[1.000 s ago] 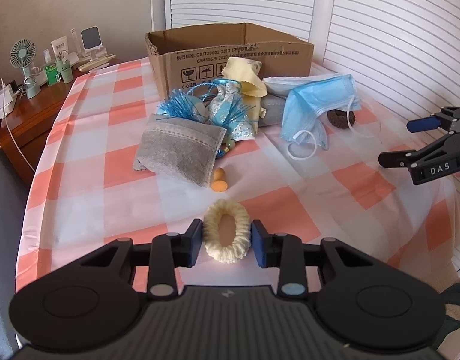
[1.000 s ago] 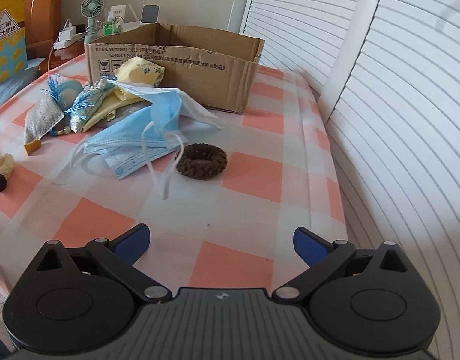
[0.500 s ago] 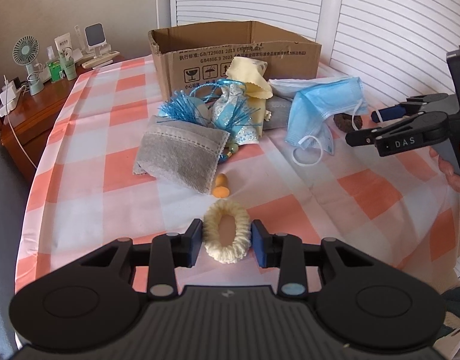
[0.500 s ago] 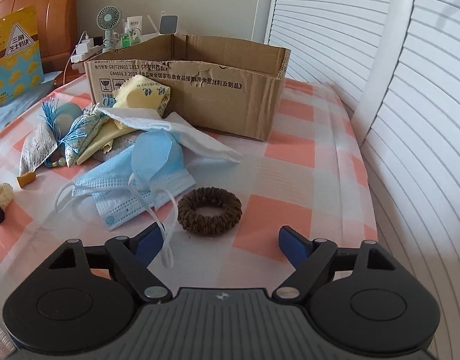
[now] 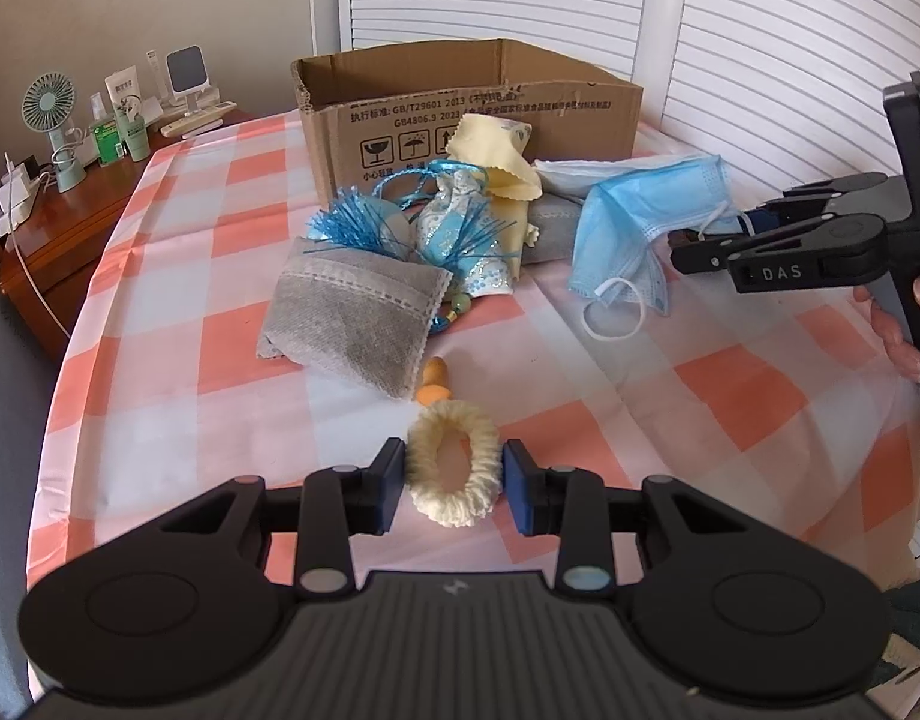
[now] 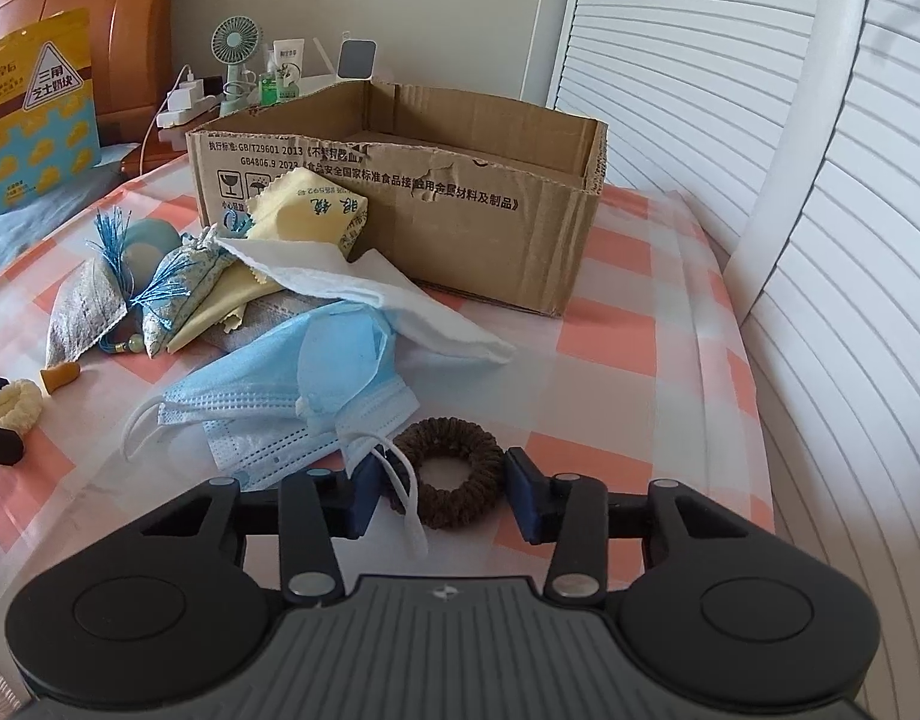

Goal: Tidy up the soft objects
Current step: 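Close the right gripper on the brown knitted hair tie and lift it, then carry the cream hair tie into the box and open the left gripper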

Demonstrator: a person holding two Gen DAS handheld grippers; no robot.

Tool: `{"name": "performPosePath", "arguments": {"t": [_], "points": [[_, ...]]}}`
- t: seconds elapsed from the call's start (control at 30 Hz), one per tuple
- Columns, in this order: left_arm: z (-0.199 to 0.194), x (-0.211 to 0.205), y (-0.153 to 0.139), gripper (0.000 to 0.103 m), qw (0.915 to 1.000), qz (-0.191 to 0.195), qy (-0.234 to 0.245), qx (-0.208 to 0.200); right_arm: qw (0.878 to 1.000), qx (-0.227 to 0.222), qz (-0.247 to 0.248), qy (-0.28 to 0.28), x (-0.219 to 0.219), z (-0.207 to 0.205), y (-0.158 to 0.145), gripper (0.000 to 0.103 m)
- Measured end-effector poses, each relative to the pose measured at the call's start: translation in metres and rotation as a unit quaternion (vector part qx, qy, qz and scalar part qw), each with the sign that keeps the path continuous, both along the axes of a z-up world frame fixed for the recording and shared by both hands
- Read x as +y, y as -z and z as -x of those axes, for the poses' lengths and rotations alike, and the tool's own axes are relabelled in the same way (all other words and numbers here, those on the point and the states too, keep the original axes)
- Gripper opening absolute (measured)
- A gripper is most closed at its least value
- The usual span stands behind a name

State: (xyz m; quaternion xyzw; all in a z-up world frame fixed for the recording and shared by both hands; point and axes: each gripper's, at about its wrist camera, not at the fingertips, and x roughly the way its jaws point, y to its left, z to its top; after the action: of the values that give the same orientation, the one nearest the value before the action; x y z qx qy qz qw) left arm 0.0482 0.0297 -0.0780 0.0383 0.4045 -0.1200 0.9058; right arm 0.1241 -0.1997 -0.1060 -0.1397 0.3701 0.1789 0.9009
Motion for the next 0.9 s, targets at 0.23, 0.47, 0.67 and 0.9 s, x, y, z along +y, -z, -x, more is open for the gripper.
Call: {"name": "performPosePath", "arguments": {"t": [0.23,0.47,0.67,0.9], "points": [[0.002,0.0,-0.002,0.034,1.0,-0.004,0.007,-0.003,1.0,0.009,0.01,-0.004,-0.003,0.023,-0.005,0.049],[0.01,0.002,-0.007,0.034,0.9998,-0.007,0.019,-0.006,1.0,0.019,0.012,-0.005,-0.008,0.05,-0.011,0.049],[0.019,0.004,-0.016,0.033,0.9993,-0.004,0.038,-0.008,1.0,0.015,0.016,0.006,-0.012,0.07,-0.021,0.049],[0.022,0.006,-0.033,0.033,0.998,0.001,0.061,-0.014,1.0,-0.003,0.001,0.011,-0.018,0.084,-0.048,0.049]]}}
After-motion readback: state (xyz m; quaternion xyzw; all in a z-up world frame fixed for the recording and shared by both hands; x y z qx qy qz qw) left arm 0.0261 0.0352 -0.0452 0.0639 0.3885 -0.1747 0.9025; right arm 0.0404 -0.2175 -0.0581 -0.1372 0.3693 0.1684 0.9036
